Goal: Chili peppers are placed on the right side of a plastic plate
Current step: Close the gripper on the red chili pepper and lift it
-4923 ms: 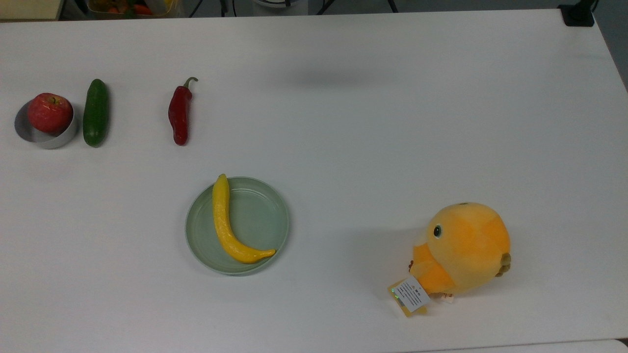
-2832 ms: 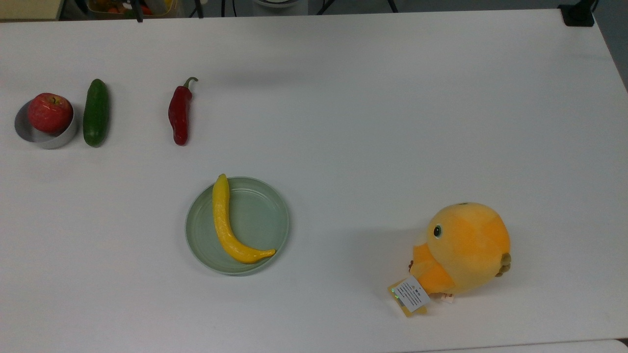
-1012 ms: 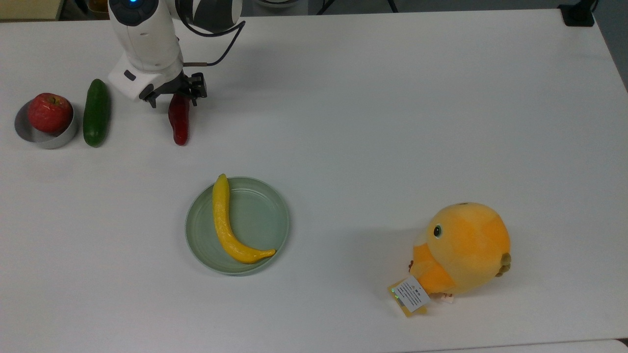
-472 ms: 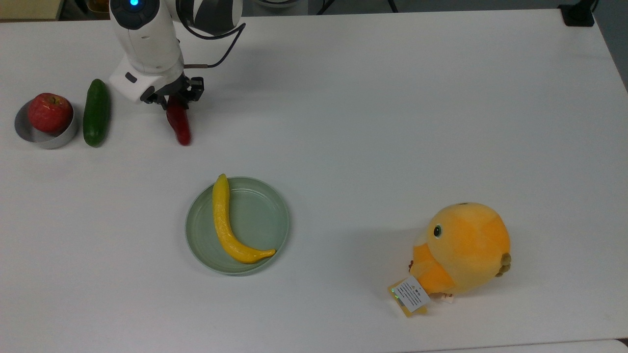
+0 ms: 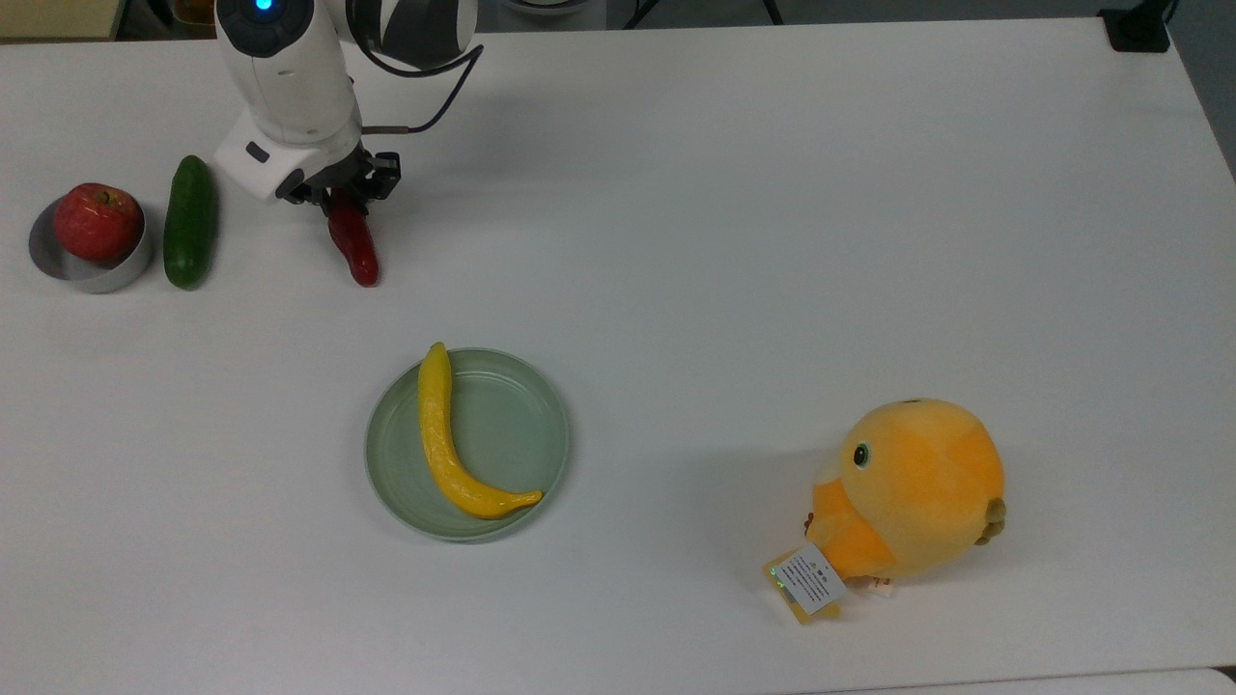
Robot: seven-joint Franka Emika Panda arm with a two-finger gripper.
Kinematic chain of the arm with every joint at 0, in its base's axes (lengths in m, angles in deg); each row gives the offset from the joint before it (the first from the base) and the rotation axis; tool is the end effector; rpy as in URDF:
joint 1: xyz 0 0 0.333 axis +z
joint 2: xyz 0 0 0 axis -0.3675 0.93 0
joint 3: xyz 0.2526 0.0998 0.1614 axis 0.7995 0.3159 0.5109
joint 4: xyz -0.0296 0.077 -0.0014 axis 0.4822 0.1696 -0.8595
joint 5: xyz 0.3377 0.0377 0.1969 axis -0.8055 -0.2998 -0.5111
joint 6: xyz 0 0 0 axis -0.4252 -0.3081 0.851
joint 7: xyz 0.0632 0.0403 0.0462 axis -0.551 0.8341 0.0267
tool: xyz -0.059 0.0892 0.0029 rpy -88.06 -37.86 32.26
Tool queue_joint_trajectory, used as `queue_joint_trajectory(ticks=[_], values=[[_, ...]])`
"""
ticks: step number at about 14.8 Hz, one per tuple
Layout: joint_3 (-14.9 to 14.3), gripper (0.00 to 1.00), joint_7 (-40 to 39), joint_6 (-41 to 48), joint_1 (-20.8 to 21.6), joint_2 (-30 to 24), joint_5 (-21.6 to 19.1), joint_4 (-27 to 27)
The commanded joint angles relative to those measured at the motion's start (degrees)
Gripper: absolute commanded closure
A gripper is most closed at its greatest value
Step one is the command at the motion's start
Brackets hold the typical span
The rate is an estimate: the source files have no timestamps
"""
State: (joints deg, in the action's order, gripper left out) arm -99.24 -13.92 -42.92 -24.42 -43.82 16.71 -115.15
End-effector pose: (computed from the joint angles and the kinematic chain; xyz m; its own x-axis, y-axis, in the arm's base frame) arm 0.5704 -0.1368 0.3202 0.9655 0.1946 -0.1728 0.2142 -0.9713 0.1030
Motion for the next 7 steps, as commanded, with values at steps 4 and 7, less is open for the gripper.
queue_joint_trajectory(ticks=[4, 7], values=[[-0.10, 0.73, -0.68, 2.56, -0.05, -3.33, -0.02, 0.77], [-0.10, 0.72, -0.59, 6.95, 0.04, -4.73, -1.24, 4.37]])
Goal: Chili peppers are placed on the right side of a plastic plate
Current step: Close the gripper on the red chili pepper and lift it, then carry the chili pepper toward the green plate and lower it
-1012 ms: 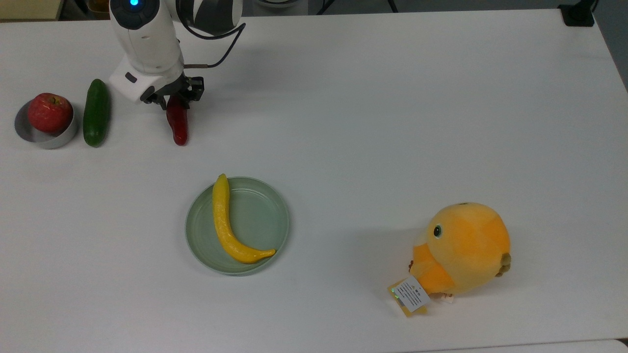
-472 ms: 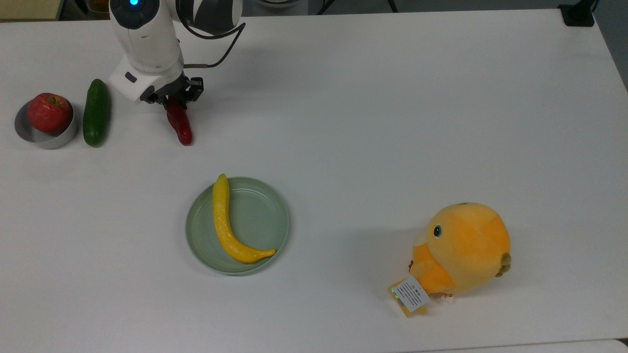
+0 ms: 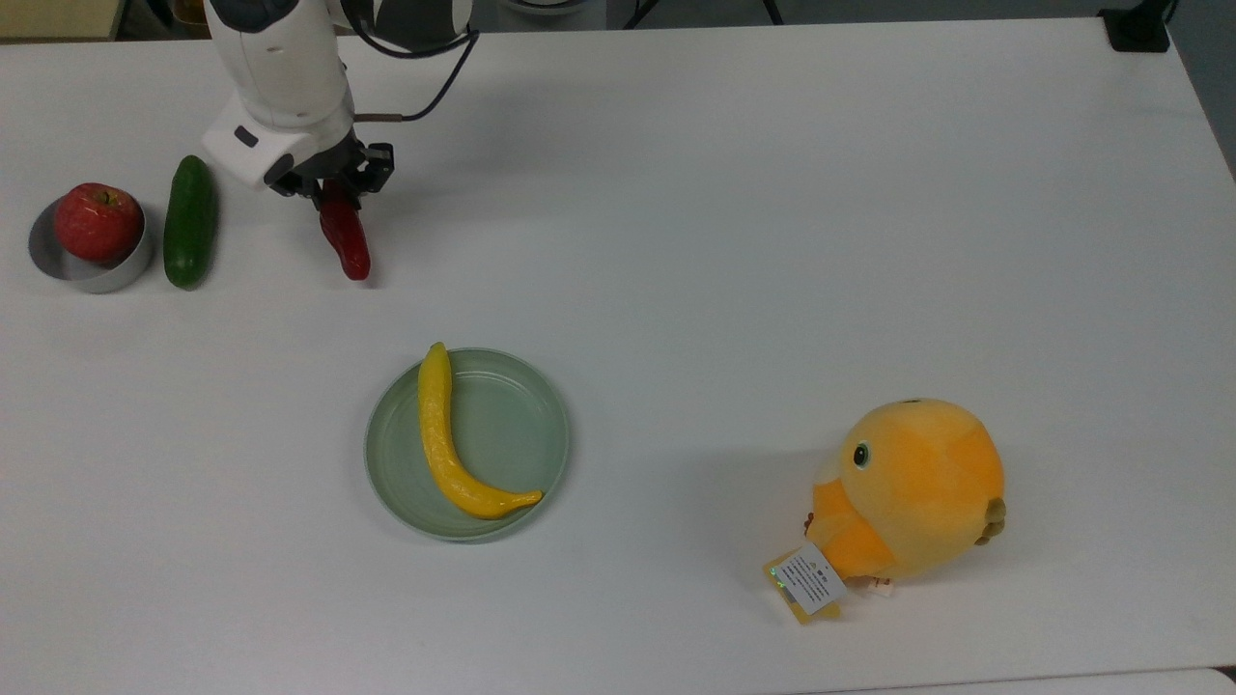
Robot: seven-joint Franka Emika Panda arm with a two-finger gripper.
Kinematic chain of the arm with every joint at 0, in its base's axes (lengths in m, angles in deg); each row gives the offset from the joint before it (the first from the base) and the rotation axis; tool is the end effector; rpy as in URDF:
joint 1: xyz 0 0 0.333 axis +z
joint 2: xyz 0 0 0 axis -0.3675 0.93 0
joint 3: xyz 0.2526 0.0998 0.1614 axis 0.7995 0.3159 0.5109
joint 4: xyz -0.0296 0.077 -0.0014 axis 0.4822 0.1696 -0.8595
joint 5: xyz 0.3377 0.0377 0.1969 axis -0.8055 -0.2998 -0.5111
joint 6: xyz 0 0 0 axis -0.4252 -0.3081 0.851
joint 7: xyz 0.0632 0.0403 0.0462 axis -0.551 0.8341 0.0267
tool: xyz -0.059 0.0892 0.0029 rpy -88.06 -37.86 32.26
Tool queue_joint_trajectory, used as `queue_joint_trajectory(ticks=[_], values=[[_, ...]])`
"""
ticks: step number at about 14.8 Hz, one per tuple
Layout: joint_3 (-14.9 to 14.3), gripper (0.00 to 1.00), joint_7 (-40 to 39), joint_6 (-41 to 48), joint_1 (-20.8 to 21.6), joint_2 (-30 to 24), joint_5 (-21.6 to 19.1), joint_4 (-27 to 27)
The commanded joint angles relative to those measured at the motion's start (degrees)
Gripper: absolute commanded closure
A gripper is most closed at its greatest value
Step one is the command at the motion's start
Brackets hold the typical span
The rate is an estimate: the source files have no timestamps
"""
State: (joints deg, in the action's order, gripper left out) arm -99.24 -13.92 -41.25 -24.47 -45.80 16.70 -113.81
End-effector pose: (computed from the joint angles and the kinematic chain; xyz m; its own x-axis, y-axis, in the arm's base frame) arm 0.5734 -0.1382 0.3480 0.9710 0.1898 -0.1455 0.2068 -0.9720 0.1118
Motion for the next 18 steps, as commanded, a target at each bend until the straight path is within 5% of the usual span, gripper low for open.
queue_joint_trajectory(ticks=[1, 7, 9, 18], values=[[-0.10, 0.72, -0.59, 6.51, 0.09, -2.85, -2.54, 4.96], [-0.28, 0.72, -0.68, 5.74, -0.09, 0.13, -11.25, 16.65], [-0.28, 0.72, -0.59, -1.69, -0.17, 3.55, -13.27, 19.92], [-0.28, 0.72, -0.51, -24.83, -0.09, 20.43, -13.28, 27.74]])
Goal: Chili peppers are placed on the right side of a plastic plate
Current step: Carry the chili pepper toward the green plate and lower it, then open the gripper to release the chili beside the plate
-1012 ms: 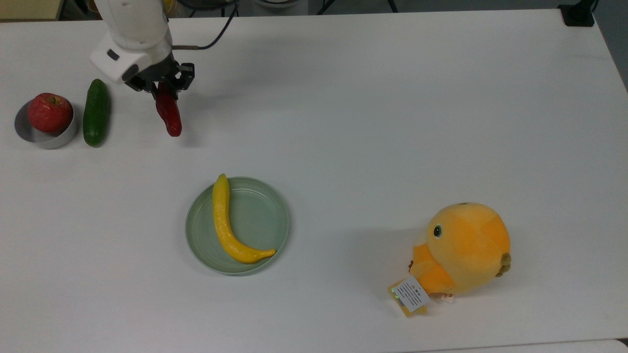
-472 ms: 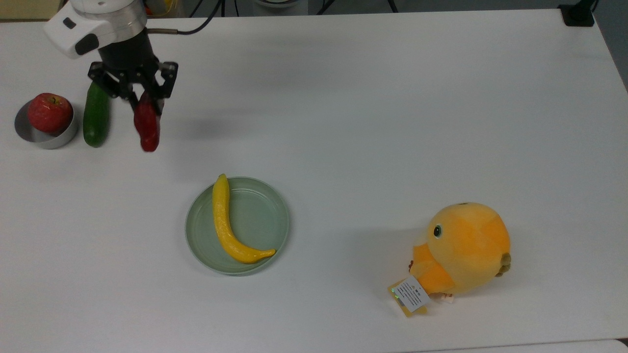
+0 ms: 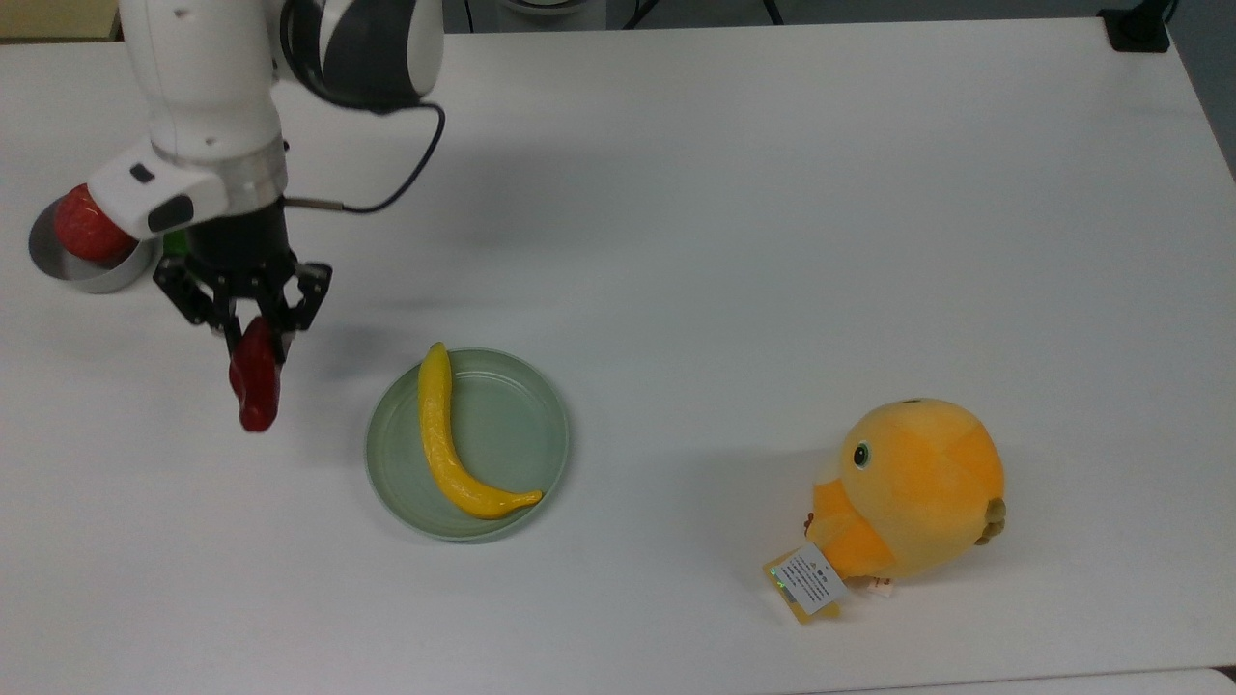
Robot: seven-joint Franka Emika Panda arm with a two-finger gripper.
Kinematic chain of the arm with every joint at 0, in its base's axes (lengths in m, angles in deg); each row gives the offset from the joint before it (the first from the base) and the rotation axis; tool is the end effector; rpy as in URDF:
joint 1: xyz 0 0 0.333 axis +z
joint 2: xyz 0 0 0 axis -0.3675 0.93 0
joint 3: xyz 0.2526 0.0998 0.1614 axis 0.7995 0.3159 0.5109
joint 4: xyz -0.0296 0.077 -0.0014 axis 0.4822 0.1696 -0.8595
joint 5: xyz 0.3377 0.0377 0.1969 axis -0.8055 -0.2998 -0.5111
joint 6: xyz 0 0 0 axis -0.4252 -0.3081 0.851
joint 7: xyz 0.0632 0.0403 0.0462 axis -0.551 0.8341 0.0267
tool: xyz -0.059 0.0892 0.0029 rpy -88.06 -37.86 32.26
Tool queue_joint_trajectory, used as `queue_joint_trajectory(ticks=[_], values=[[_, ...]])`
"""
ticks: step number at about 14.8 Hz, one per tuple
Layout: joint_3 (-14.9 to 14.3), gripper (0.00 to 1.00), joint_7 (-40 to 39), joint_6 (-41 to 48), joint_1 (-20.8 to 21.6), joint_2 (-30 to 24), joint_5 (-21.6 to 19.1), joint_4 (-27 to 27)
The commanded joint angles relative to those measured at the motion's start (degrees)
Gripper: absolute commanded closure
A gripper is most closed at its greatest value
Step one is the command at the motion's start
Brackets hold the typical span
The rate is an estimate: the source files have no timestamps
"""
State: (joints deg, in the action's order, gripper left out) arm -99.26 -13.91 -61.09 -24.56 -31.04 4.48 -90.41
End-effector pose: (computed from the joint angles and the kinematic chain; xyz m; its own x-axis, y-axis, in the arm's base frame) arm 0.7080 -0.1460 0.4077 0.9205 0.1327 0.3676 0.0791 -0.9844 0.1574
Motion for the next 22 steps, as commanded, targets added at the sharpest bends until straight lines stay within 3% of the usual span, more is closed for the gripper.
queue_joint_trajectory(ticks=[1, 9, 14, 18, 20, 22], values=[[-0.17, 0.72, -0.26, -7.18, 0.01, 6.56, -1.07, 4.26], [0.27, 0.69, -0.78, -12.48, 0.97, 12.45, -0.54, 6.90], [0.36, 0.36, -0.78, -12.57, 1.15, 12.72, -0.54, 6.90], [0.98, 0.17, -0.61, -12.65, 1.42, 12.54, -0.54, 6.90], [0.98, 0.01, -0.52, -12.57, 1.42, 11.93, -0.45, 6.72], [0.98, 0.00, -0.52, -12.57, 1.33, 10.18, -0.36, 6.37]])
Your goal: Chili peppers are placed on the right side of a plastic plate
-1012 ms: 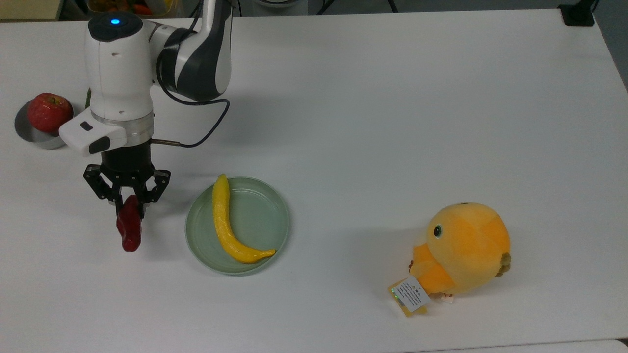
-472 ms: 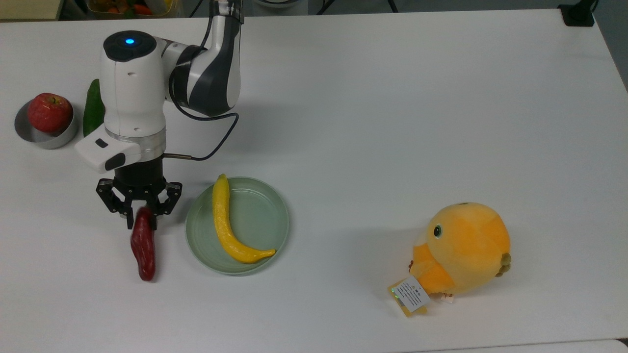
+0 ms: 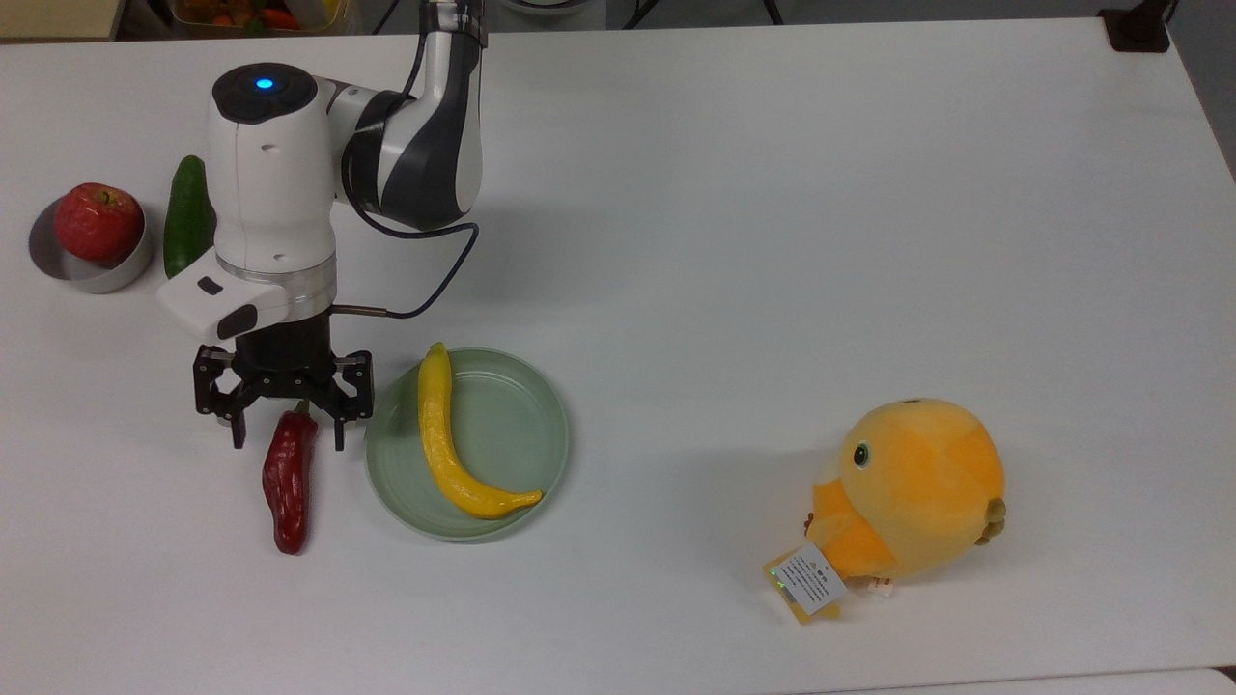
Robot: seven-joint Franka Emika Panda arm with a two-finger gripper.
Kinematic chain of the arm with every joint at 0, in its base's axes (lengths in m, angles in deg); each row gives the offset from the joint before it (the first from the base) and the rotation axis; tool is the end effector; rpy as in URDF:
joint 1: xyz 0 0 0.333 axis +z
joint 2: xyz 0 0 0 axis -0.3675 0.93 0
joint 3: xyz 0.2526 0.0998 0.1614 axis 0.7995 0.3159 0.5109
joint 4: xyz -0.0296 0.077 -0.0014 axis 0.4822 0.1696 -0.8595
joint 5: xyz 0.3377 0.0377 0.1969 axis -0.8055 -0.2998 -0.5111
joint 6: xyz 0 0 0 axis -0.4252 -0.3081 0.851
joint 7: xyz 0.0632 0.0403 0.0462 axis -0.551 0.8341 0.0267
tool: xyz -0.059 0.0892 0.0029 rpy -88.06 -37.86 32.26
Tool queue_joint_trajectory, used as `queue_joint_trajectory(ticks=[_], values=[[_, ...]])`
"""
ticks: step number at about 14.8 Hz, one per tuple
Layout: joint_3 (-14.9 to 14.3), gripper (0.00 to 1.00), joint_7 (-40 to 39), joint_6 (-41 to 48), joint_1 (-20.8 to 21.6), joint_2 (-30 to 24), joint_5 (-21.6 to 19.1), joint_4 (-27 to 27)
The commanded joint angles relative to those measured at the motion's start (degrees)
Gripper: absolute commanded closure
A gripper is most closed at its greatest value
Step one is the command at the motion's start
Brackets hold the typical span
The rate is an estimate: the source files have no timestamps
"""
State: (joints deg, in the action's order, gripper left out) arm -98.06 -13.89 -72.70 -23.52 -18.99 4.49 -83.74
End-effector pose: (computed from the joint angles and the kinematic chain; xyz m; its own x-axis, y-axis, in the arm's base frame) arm 0.7535 -0.1209 0.3351 0.8699 0.1984 0.4516 0.1119 -0.9711 0.2110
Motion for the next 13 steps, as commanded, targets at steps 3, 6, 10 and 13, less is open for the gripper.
queue_joint_trajectory(ticks=[3, 6, 10, 13], values=[[-0.23, 0.00, -0.01, -0.26, 0.29, -6.34, -0.81, -2.75], [-0.41, 0.00, 1.04, 1.05, 0.20, -13.46, -0.90, -7.50], [-0.76, 0.00, 6.05, 20.54, -0.24, -24.80, -1.16, -7.25], [-0.93, 0.00, 12.28, 35.38, -0.33, -32.27, -1.34, -6.99]])
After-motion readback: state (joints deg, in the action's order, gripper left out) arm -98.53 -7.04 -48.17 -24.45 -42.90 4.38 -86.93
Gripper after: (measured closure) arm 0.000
